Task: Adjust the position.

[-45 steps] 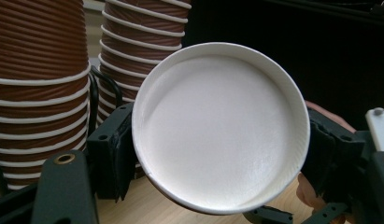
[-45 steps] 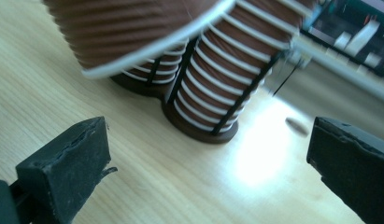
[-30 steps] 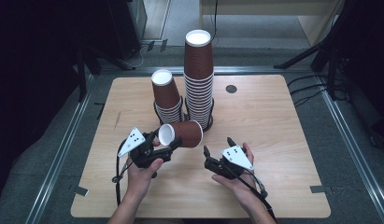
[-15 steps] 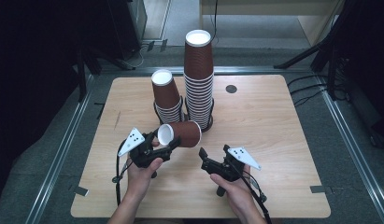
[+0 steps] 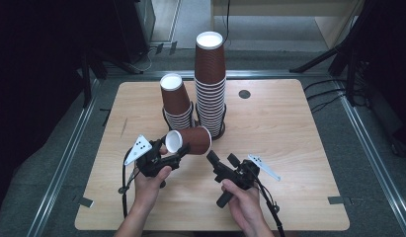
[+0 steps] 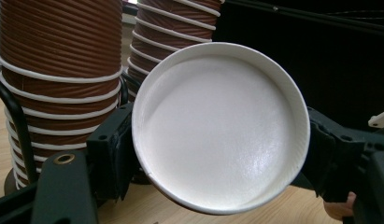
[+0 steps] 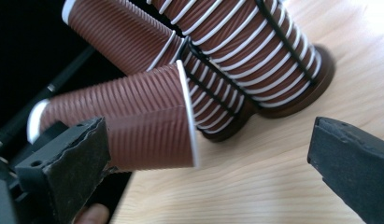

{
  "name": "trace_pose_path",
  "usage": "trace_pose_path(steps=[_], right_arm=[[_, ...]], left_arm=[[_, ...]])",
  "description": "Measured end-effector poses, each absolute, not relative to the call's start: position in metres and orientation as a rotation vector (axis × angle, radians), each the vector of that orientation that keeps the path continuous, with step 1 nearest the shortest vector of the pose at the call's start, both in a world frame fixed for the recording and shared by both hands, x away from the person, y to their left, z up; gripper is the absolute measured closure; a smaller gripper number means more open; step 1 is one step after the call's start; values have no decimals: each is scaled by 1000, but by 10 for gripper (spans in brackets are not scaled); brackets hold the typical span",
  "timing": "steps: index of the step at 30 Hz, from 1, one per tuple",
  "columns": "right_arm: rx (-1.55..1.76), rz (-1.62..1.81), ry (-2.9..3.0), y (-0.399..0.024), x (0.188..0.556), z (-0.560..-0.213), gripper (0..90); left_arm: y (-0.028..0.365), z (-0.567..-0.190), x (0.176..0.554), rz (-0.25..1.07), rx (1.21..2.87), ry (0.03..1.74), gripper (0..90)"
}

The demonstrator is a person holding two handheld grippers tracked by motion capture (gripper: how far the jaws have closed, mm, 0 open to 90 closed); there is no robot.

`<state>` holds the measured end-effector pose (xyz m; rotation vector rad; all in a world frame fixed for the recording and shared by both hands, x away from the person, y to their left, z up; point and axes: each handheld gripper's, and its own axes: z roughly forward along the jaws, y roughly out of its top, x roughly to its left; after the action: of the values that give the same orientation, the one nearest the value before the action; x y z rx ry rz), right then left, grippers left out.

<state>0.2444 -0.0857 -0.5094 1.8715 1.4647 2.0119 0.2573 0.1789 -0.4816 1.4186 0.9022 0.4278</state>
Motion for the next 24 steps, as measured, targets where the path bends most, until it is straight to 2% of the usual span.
trace_pose_path(steps=[11,24], right_arm=[[2099,2196,1291,-71,245,-504,0],[2300,2248,1137,-56,247,-504,0]], left_arm=[[177,-484,258,428,1401,904,231],[175,-485,257,435,1395,893,231]])
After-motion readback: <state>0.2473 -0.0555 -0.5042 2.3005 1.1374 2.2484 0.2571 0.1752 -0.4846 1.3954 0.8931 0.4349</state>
